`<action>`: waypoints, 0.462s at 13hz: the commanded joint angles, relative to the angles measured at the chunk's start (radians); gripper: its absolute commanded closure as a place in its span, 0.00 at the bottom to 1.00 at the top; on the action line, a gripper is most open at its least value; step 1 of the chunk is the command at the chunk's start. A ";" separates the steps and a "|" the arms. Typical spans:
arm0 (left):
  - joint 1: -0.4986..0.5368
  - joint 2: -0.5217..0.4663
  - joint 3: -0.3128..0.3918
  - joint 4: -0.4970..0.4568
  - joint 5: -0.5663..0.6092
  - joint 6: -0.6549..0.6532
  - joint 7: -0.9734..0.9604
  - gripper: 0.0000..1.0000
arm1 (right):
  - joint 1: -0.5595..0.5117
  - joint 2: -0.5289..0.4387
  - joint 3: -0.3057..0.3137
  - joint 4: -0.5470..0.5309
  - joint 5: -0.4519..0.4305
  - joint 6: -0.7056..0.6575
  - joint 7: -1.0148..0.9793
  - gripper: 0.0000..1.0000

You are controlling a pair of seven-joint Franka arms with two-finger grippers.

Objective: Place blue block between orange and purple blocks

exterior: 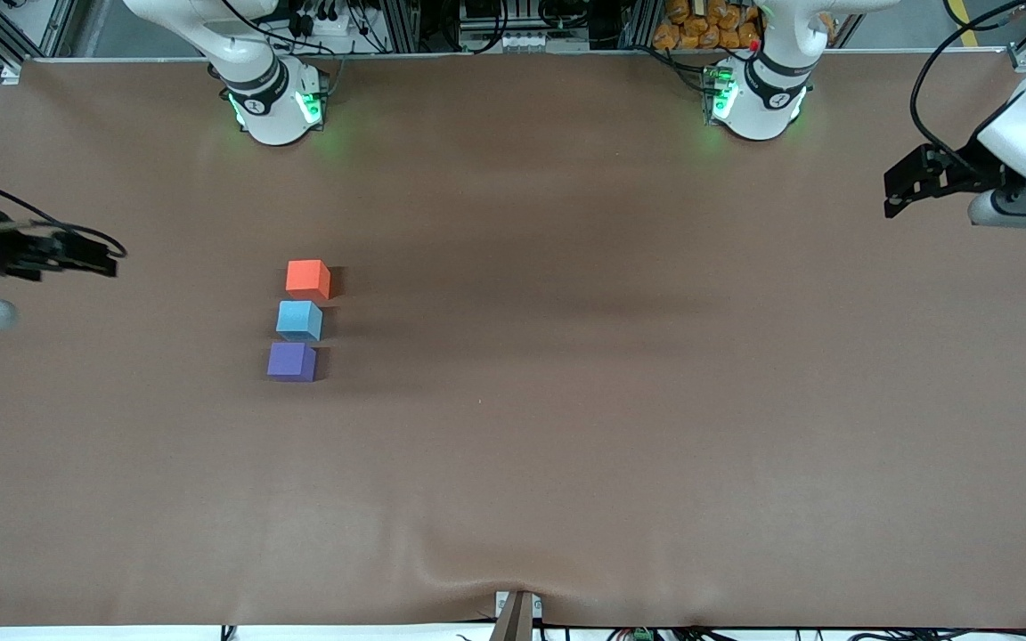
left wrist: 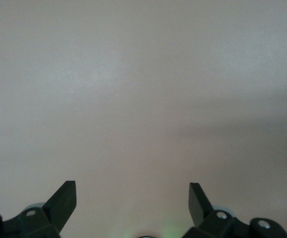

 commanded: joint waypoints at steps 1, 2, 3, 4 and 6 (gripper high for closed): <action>0.004 -0.032 -0.006 -0.011 -0.009 -0.024 -0.076 0.00 | -0.005 -0.081 0.021 -0.031 -0.003 0.034 -0.003 0.00; 0.004 -0.032 -0.006 -0.011 -0.008 -0.029 -0.073 0.00 | -0.011 -0.143 0.021 -0.114 -0.003 0.092 -0.003 0.00; 0.003 -0.032 -0.006 -0.011 -0.008 -0.029 -0.073 0.00 | -0.014 -0.214 0.018 -0.229 -0.003 0.172 -0.003 0.00; 0.003 -0.033 -0.006 -0.014 -0.008 -0.029 -0.082 0.00 | -0.015 -0.280 0.018 -0.331 -0.003 0.255 -0.003 0.00; 0.003 -0.042 -0.006 -0.033 -0.008 -0.023 -0.086 0.00 | -0.039 -0.339 0.018 -0.440 -0.007 0.337 -0.009 0.00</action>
